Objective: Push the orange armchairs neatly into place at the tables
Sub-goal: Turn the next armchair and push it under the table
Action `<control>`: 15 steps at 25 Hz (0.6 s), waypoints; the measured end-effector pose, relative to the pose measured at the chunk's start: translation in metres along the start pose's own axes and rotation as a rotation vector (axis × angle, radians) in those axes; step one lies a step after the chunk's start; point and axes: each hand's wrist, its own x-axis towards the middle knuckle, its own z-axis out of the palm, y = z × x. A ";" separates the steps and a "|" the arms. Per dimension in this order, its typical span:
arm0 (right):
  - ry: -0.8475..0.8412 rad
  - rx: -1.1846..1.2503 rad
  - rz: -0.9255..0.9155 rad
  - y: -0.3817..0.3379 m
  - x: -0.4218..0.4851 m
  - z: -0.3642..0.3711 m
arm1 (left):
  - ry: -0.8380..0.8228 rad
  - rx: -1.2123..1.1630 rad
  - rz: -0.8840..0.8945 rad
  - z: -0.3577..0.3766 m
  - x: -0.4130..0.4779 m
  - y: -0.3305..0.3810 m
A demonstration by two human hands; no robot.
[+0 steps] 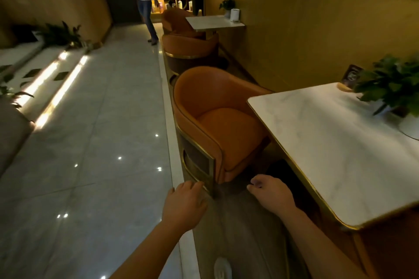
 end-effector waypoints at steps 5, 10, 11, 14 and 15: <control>-0.047 0.020 -0.017 -0.043 0.127 -0.007 | -0.010 0.044 -0.018 -0.026 0.122 -0.037; -0.086 0.023 0.009 -0.083 0.230 -0.013 | -0.023 0.045 -0.003 -0.051 0.236 -0.071; -0.089 0.020 0.019 -0.090 0.249 -0.009 | -0.029 0.053 0.017 -0.054 0.258 -0.081; -0.071 0.039 0.062 -0.115 0.299 0.007 | -0.064 0.036 0.079 -0.066 0.328 -0.117; -0.064 0.045 0.089 -0.125 0.315 0.015 | -0.079 0.031 0.111 -0.070 0.352 -0.131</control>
